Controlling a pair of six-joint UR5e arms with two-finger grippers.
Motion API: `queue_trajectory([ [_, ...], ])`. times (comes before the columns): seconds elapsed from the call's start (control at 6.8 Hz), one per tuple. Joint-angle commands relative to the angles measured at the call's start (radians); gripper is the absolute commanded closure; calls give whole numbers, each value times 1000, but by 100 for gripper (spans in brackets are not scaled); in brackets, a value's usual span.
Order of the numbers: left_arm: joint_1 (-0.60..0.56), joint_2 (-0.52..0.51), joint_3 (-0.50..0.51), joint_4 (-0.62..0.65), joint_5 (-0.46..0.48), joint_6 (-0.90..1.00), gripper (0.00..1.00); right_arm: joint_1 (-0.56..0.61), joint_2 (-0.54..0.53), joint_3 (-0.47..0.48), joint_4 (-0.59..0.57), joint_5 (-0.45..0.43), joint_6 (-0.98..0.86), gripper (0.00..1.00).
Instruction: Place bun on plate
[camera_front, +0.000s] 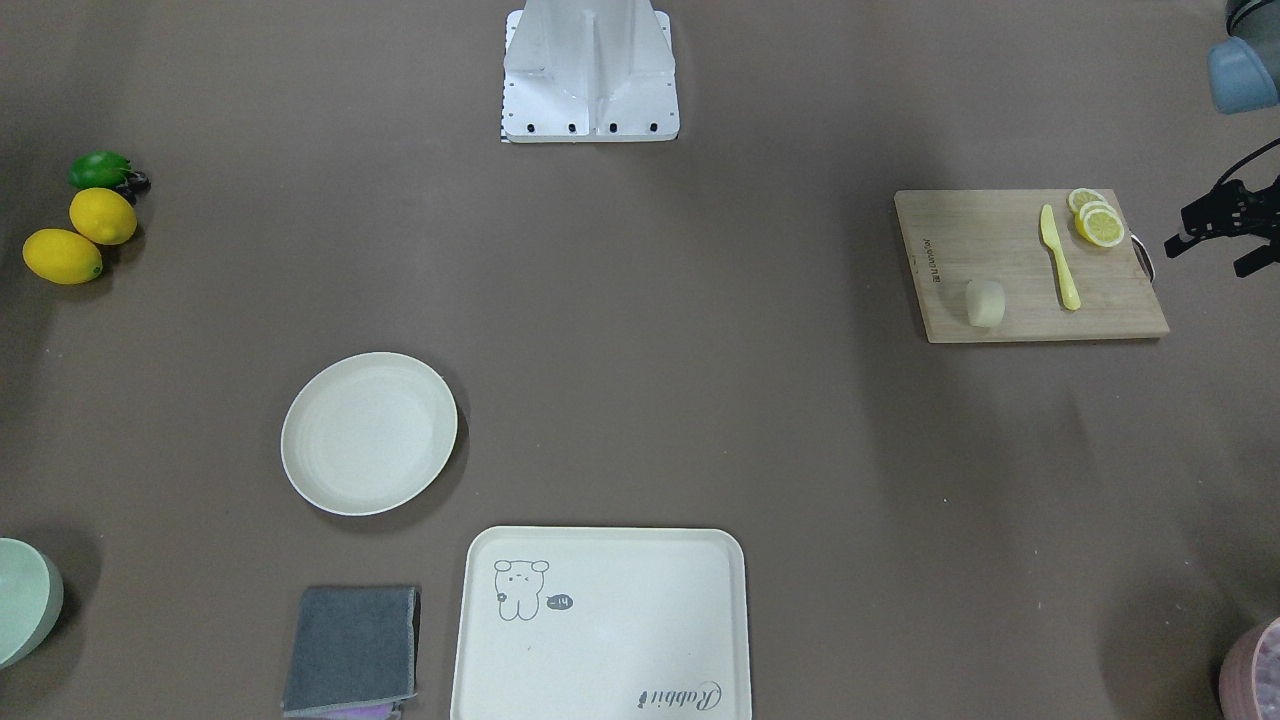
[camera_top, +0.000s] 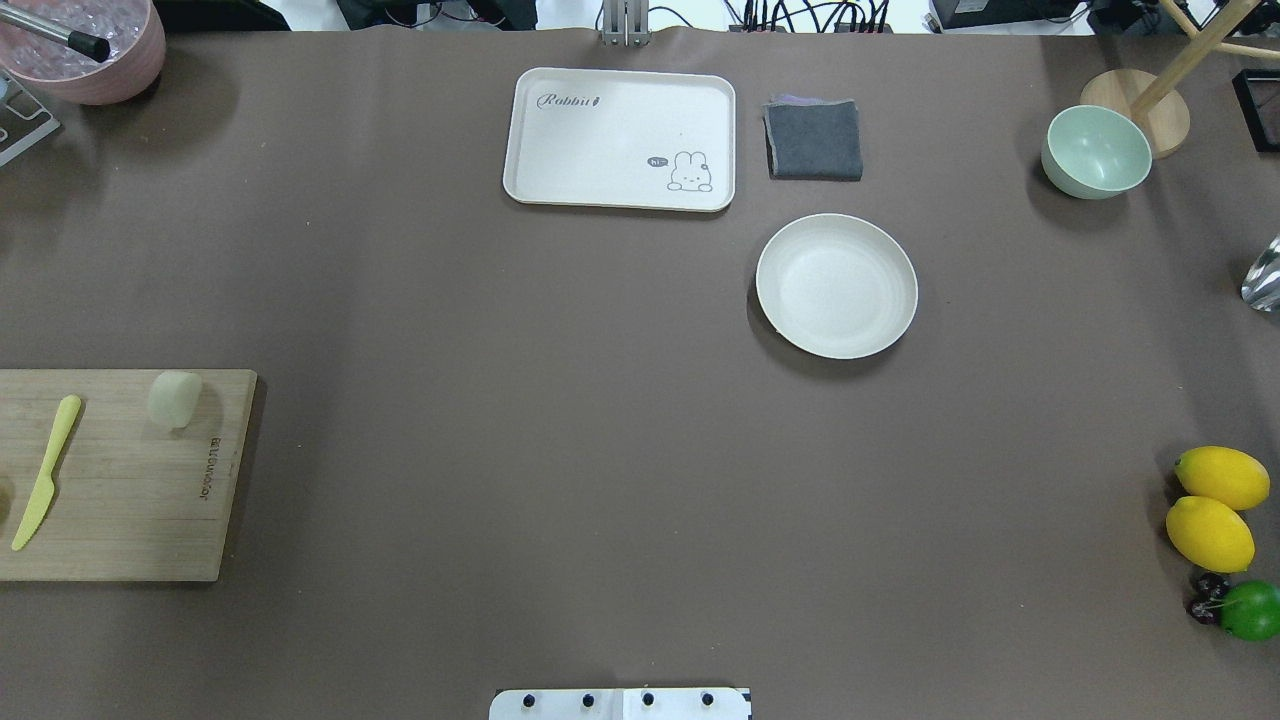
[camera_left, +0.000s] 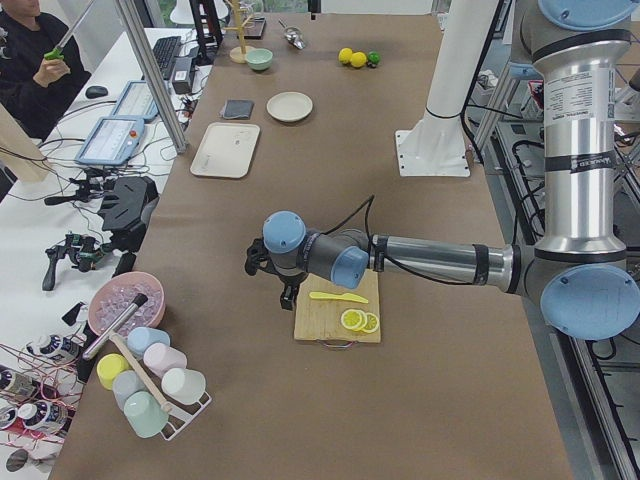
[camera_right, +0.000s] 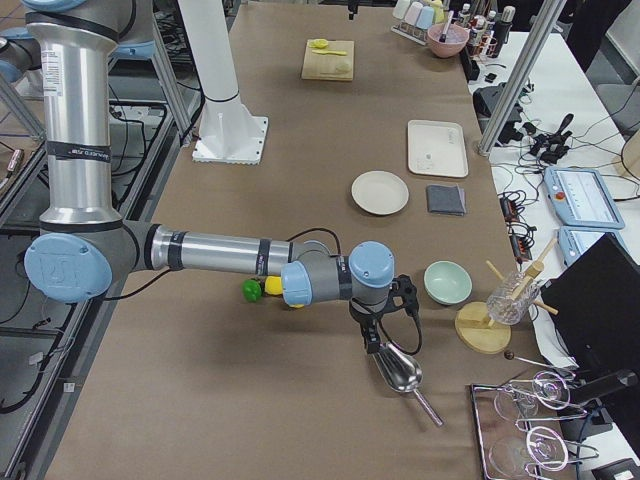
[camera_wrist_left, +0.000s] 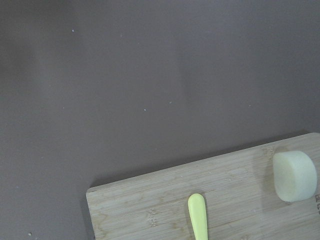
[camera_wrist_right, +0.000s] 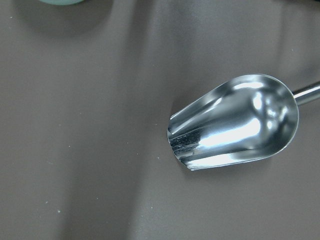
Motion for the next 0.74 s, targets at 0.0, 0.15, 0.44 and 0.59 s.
queue_trajectory([
  [0.0, 1, 8, 4, 0, 29, 11, 2, -1, 6, -3, -1, 6, 0, 0],
  [0.15, 1, 10, 9, 10, 37, 5, 2, -2, 8, -2, 0, 5, 0, 0],
  [0.44, 0, 22, 3, 42, 35, 3, 2, -15, 9, -8, 0, -14, -2, 0],
  [0.59, 0, 22, -26, 84, 40, 12, 2, -15, 9, -6, -1, -36, -2, 0],
])
